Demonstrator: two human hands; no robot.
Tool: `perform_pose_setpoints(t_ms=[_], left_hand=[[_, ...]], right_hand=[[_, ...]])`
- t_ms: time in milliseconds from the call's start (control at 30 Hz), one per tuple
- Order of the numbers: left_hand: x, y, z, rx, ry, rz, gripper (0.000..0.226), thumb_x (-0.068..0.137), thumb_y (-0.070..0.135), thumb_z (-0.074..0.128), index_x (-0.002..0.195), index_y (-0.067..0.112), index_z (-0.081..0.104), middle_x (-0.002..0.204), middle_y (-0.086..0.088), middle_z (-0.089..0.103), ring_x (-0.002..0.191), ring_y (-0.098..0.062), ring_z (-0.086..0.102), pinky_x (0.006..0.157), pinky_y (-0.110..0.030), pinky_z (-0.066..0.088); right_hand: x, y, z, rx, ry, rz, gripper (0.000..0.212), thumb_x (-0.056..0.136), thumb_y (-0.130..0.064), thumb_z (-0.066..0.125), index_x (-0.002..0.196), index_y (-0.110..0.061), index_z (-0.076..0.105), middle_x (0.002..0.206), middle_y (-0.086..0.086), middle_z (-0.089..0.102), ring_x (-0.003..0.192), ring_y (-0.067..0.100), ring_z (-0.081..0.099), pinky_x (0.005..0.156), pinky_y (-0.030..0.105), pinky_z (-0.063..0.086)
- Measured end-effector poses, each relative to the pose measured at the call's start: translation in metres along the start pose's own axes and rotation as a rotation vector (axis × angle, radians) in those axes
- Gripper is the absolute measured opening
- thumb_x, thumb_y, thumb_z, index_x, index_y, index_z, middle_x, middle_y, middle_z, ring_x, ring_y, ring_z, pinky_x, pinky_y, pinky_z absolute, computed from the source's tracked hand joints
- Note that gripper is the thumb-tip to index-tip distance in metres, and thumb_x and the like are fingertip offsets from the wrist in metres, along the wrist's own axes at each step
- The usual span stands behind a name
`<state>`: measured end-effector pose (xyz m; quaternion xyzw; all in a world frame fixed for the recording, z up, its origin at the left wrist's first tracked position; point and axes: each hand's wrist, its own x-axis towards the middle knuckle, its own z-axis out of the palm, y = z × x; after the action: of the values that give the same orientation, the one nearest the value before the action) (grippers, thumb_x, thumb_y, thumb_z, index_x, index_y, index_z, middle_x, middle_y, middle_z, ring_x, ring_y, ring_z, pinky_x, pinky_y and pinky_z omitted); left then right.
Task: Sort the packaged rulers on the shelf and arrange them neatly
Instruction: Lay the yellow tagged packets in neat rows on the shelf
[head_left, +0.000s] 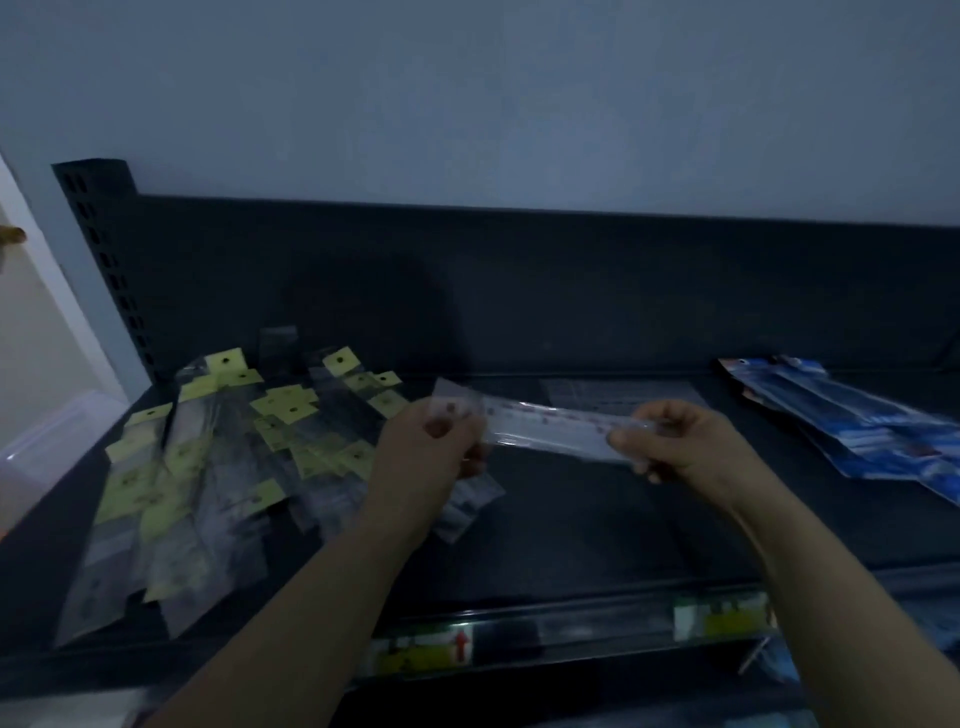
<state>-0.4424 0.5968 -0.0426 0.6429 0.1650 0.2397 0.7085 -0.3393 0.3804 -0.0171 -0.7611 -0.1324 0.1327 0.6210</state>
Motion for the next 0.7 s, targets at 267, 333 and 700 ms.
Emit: perform_pose_setpoints(t_ms=[267,333,700], left_hand=[[0.008,-0.031,0.105,0.348,-0.026,0.002,0.008,0.081,0.001,0.067,0.087,0.003,0.063,0.084,-0.012,0.067,0.066,-0.019,0.065,0.063,-0.036,0.059],[0.012,-0.040,0.120,0.551,-0.017,0.061,0.020,0.080,0.007,0.068,0.099,0.012,0.064,0.092,-0.002,0.065,0.079,-0.015,0.062,0.068,-0.024,0.048],[-0.005,-0.046,0.143,1.489,-0.303,0.314,0.060,0.099,0.048,0.030,0.152,0.030,0.009,0.161,0.003,-0.001,0.148,-0.020,-0.004,0.119,-0.047,0.000]], right_hand=[[0.043,0.023,-0.108,-0.280,-0.052,-0.012,0.024,0.074,-0.018,0.079,0.088,-0.008,0.063,0.081,0.009,0.060,0.074,0.020,0.059,0.062,0.023,0.051],[0.052,0.030,-0.119,-0.428,-0.033,-0.060,0.023,0.075,-0.022,0.079,0.088,-0.012,0.063,0.076,0.001,0.056,0.070,0.014,0.055,0.062,0.018,0.047],[0.047,0.069,-0.127,-1.065,-0.211,-0.259,0.071,0.093,-0.053,0.045,0.151,-0.023,0.018,0.160,-0.001,0.005,0.147,0.019,0.002,0.119,0.031,0.007]])
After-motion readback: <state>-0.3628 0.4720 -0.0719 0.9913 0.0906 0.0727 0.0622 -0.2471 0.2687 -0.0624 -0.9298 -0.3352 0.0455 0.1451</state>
